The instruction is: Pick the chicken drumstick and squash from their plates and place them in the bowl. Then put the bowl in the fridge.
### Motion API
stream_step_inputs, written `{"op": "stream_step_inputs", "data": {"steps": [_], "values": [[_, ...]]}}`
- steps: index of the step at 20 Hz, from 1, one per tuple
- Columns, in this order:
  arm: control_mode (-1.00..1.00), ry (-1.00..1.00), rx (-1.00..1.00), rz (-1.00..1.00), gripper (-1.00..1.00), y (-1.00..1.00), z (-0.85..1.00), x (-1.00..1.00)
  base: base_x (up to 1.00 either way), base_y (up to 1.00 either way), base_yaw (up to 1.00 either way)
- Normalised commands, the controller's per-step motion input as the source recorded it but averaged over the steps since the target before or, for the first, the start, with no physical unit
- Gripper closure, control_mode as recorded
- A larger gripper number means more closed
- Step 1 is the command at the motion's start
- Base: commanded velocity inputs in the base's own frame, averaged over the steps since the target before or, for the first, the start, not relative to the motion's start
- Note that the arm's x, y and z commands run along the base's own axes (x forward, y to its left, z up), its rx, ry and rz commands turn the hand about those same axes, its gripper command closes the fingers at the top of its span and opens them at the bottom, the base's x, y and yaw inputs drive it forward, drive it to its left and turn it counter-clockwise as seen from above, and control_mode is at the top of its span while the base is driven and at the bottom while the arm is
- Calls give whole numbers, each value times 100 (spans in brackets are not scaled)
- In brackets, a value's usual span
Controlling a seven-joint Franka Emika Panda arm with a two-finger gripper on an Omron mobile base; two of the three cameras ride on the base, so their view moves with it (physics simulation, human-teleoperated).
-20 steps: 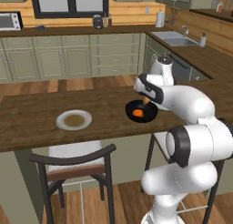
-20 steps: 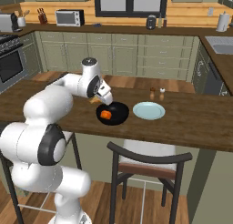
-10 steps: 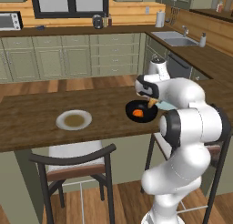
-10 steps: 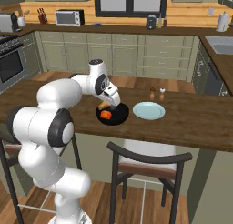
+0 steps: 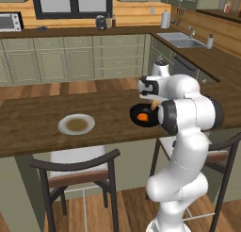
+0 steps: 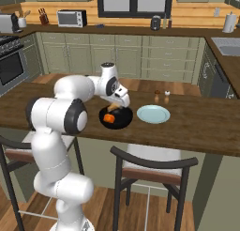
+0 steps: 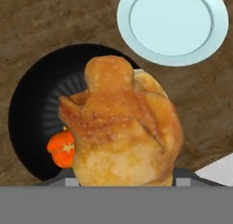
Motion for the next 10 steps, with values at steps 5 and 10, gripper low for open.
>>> {"op": "stream_step_inputs", "data": {"steps": [5, 10], "values": [[-100, 1, 0, 9, 100, -6, -13, 52, 0, 0, 0], [-100, 0, 0, 9, 100, -6, -28, 42, 0, 0, 0]]}}
